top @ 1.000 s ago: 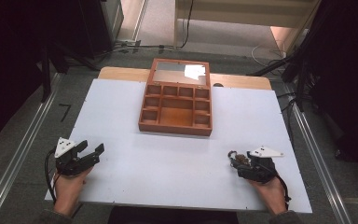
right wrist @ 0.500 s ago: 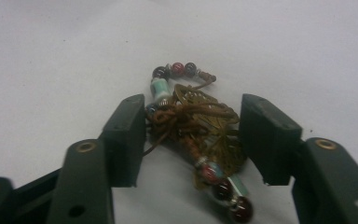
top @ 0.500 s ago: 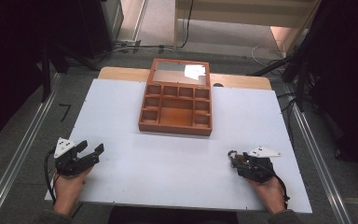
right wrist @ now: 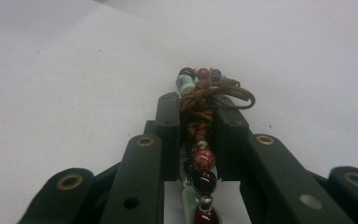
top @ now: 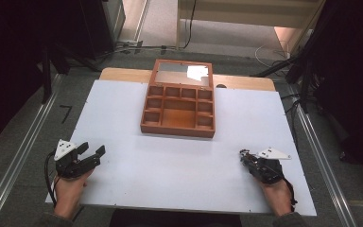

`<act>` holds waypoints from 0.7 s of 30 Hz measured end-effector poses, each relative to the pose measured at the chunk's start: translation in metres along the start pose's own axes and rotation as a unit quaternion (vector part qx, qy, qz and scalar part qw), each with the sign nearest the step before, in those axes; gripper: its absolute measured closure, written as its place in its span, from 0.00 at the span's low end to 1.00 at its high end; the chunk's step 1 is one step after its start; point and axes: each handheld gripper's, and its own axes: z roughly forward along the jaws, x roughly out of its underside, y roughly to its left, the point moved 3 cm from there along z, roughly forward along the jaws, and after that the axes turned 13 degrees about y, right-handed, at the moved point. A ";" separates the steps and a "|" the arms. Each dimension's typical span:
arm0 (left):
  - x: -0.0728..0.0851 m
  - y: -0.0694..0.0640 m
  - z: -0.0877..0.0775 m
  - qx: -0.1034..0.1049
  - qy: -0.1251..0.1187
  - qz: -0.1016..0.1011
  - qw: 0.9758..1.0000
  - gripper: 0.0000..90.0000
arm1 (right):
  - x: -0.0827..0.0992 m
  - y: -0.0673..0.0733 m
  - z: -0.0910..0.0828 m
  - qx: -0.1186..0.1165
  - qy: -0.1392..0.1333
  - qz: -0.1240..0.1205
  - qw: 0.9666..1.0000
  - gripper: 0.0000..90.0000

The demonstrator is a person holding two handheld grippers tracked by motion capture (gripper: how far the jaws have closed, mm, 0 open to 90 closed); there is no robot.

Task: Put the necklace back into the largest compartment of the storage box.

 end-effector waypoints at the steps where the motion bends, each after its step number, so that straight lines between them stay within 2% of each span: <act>1: 0.000 0.000 0.000 0.000 0.000 0.000 1.000 0.35 | 0.000 0.000 0.000 0.000 0.000 0.000 1.000 0.80; 5: 0.000 0.000 0.000 0.000 -0.001 -0.001 1.000 0.35 | -0.001 -0.003 -0.006 -0.011 -0.006 0.014 1.000 0.80; 11: 0.000 0.000 0.000 0.000 -0.002 -0.001 1.000 0.35 | -0.002 -0.002 -0.011 -0.025 -0.013 0.016 0.999 0.80; 21: 0.000 0.000 0.000 -0.001 -0.002 -0.001 1.000 0.35 | -0.002 -0.002 -0.015 -0.030 -0.014 0.019 0.999 0.80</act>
